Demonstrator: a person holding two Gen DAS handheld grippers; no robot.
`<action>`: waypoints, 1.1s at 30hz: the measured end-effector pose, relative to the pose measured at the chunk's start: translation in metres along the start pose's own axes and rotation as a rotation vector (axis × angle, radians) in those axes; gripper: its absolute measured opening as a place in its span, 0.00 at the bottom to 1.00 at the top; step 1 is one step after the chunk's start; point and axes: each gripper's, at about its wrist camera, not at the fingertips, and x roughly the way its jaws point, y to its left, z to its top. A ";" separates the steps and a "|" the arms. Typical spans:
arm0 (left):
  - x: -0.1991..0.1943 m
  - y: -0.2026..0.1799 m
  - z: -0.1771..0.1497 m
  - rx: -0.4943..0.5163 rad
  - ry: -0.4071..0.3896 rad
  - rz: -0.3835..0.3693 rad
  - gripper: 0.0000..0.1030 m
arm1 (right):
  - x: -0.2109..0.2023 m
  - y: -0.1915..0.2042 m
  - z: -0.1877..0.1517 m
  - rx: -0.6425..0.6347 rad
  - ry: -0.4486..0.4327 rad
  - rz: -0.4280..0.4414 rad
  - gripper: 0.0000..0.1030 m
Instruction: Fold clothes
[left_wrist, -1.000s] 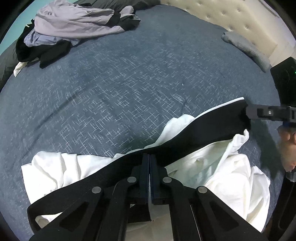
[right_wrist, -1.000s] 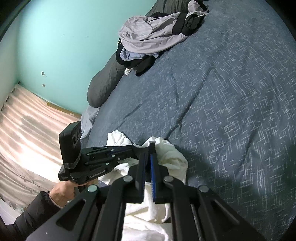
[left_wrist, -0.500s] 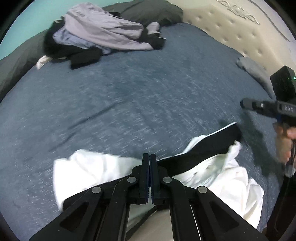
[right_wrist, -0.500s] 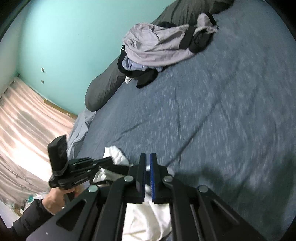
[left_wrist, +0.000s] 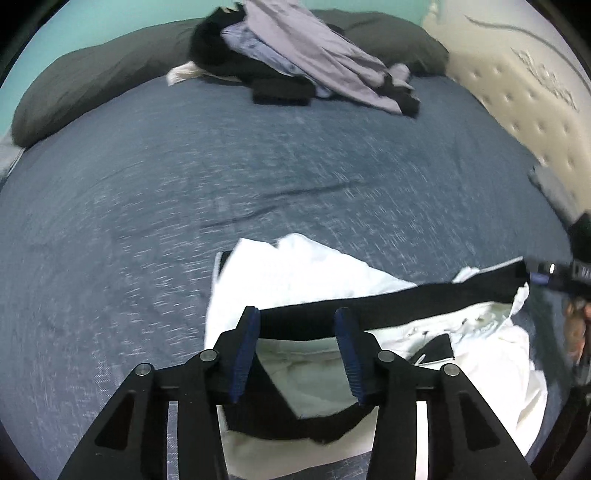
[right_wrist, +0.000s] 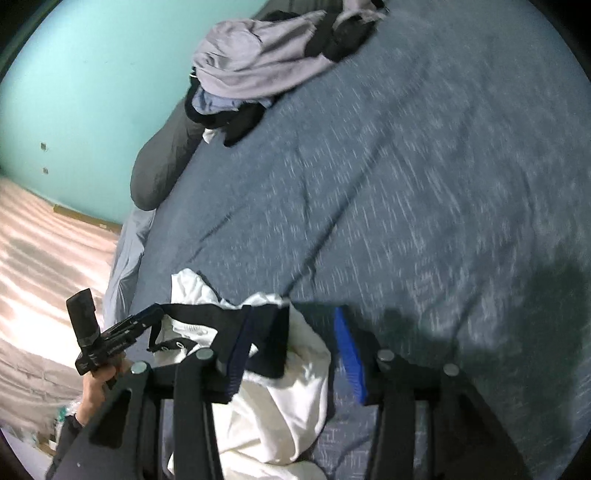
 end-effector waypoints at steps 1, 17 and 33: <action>-0.002 0.004 0.001 -0.012 -0.009 0.009 0.51 | 0.002 0.000 -0.001 -0.001 0.002 0.001 0.44; 0.019 0.036 -0.001 -0.133 0.023 -0.038 0.19 | 0.029 0.010 -0.004 -0.070 0.038 -0.007 0.04; -0.042 0.052 0.014 -0.172 -0.150 -0.007 0.10 | 0.001 0.063 0.061 -0.189 -0.120 0.124 0.03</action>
